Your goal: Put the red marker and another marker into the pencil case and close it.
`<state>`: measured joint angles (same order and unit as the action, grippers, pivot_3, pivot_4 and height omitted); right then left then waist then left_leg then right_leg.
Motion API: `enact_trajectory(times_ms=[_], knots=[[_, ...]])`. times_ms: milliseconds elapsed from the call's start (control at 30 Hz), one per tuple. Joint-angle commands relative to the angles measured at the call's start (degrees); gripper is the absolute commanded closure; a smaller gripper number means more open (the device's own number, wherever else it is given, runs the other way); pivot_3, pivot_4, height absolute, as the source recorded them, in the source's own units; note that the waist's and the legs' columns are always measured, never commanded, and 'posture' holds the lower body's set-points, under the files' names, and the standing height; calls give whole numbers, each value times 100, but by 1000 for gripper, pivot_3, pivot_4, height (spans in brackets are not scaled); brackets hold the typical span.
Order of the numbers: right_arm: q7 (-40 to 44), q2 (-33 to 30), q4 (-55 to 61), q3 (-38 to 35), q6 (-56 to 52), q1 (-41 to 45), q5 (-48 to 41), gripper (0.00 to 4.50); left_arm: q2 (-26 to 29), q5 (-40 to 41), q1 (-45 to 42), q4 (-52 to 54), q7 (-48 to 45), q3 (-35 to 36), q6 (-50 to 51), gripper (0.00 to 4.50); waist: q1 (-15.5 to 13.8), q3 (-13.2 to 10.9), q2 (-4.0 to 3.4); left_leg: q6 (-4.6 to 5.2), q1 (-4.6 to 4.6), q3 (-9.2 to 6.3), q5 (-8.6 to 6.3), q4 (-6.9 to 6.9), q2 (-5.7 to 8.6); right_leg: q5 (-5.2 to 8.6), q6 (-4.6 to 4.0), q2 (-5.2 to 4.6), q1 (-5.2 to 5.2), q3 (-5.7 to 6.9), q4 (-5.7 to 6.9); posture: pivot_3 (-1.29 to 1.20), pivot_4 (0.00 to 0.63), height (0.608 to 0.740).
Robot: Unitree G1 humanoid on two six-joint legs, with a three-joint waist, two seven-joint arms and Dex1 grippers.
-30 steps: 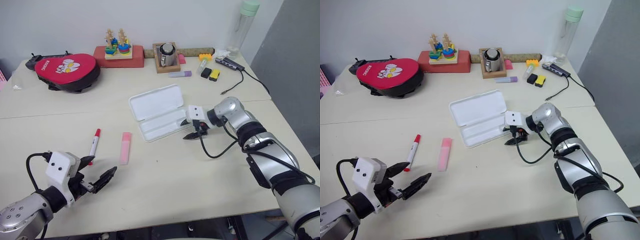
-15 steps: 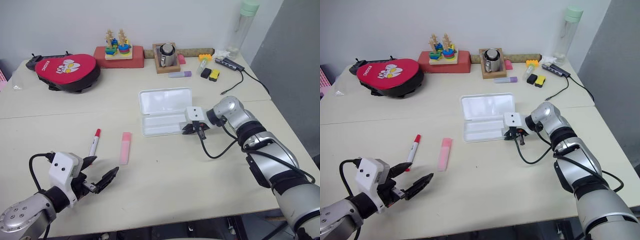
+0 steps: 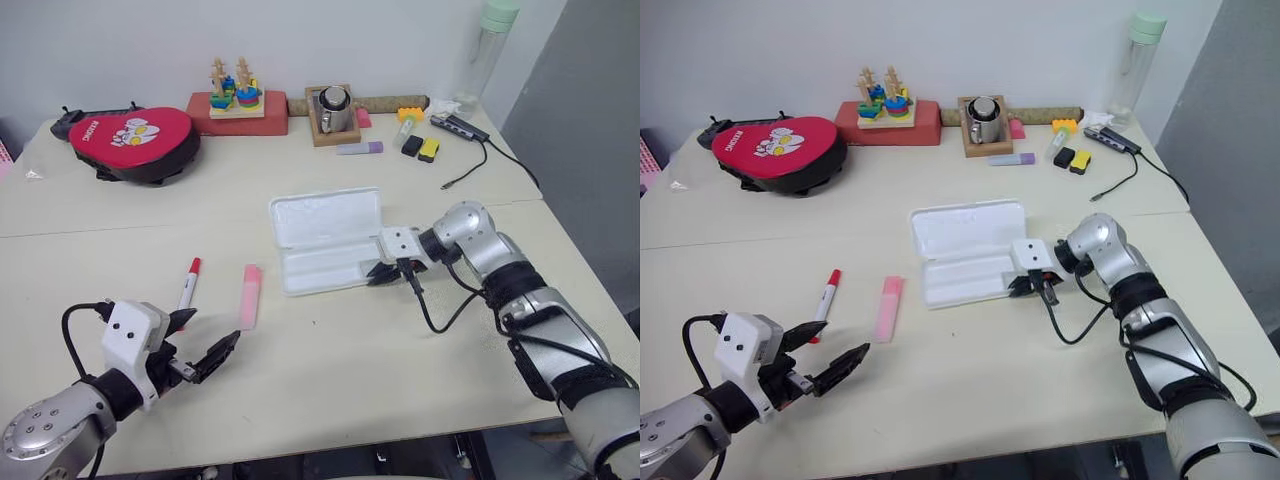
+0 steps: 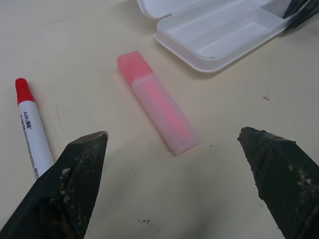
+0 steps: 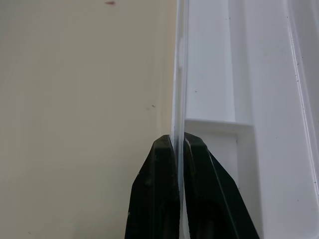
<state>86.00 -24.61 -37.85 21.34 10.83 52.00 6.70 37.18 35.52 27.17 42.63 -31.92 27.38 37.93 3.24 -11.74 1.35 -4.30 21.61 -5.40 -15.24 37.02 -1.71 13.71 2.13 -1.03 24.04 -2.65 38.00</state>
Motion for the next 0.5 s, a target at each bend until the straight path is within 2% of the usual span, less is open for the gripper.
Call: enact_trajectory(times_ms=[33,167,500], knots=[[127,-228,1323,-21,-510,-430,-247,4446,11,-120,-94,-9,-14,-61,-145,0,-2,0,0,0,1,0,0,0,0,0,0,0,0,0,0,0,150,740],[33,-324,2037,11,-1022,-786,-344,4446,39,-191,-164,-89,-81,-89,-204,0,-3,0,0,-1,-1,0,1,4,0,0,0,0,0,0,1,0,150,740],[-379,-439,2894,181,-1649,-1353,-249,4446,-4,-407,-216,-238,-146,-217,-360,0,-3,1,2,-2,-3,3,3,3,0,1,1,0,-1,-1,-1,0,150,740]])
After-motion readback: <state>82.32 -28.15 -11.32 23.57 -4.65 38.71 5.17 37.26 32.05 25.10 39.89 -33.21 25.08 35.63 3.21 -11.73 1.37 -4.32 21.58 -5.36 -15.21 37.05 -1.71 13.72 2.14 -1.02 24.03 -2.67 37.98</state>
